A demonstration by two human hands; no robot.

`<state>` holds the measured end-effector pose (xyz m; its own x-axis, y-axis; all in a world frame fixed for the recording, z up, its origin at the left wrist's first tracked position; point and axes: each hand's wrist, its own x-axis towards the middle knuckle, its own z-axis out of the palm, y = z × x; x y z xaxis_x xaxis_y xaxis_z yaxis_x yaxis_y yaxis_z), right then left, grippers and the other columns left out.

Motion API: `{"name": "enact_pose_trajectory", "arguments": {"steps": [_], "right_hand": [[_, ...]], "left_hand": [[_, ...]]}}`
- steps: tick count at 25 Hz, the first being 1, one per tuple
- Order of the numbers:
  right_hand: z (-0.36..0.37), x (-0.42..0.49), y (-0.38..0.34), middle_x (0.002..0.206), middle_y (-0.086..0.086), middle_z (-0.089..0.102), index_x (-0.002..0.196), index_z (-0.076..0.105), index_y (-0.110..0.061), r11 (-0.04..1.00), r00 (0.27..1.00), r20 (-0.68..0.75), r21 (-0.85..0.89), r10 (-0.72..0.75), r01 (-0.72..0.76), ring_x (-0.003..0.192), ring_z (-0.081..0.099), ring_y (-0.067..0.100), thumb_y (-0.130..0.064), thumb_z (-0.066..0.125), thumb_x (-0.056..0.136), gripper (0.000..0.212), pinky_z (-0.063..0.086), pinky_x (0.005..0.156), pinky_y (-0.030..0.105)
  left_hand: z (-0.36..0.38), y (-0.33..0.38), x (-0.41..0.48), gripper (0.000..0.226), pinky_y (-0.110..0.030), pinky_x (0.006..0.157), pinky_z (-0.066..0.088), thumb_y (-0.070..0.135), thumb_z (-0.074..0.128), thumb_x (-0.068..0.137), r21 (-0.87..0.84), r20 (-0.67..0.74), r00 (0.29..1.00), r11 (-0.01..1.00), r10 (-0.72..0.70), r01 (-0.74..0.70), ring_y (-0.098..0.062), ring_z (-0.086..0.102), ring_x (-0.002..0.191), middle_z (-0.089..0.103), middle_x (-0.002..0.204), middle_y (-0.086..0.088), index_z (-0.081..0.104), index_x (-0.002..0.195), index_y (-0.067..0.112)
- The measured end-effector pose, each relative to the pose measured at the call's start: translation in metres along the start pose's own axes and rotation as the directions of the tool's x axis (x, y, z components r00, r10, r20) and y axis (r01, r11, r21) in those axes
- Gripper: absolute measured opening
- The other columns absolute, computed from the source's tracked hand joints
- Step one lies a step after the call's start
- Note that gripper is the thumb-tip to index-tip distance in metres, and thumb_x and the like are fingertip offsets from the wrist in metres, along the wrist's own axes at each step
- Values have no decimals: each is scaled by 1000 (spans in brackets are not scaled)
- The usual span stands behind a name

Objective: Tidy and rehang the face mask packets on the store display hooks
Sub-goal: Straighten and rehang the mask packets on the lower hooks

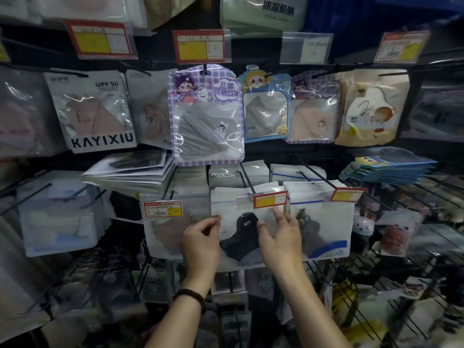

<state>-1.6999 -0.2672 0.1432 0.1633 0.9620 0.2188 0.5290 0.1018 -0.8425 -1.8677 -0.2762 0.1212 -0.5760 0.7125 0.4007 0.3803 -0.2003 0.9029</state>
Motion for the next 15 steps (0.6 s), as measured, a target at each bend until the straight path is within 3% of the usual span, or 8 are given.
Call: {"name": "enact_pose_trajectory", "arguments": {"steps": [5, 8, 11, 15], "right_hand": [[17, -12, -6, 176, 7, 14, 167, 35, -29, 989, 1000, -16, -148, 23, -25, 162, 23, 31, -50, 63, 102, 74, 34, 128, 55], [30, -32, -18, 157, 3, 33, 150, 51, -23, 991, 999, -29, -129, -35, 31, 146, 44, 26, -42, 69, 98, 58, 49, 118, 48], [45, -51, -39, 134, -6, 53, 134, 64, -26, 988, 985, 89, -43, -146, 150, 123, 59, 13, -33, 69, 99, 36, 55, 107, 36], [64, -64, -73, 127, -14, 64, 139, 64, -28, 971, 946, 220, 86, -237, 223, 114, 64, 6, -32, 68, 101, 38, 56, 103, 32]], "left_hand": [[-4, -2, 6, 15, -14, 85, 57, 22, 80, 95, 72, 26, 999, 997, 31, -33, 7, 70, 92, 80, 101, 17, 85, 108, 29], [-15, -11, 10, 13, -21, 82, 59, 26, 82, 92, 108, 54, 998, 994, 28, -34, 2, 71, 89, 78, 94, 16, 84, 100, 36], [-39, -23, 13, 17, -17, 73, 54, 22, 84, 88, 157, 25, 1000, 988, 7, -10, -2, 71, 81, 76, 87, 12, 77, 86, 38], [-80, -37, 22, 21, -34, 88, 59, 14, 83, 88, 184, -36, 999, 983, -15, 22, -18, 72, 95, 69, 106, 5, 74, 103, 25]]}}
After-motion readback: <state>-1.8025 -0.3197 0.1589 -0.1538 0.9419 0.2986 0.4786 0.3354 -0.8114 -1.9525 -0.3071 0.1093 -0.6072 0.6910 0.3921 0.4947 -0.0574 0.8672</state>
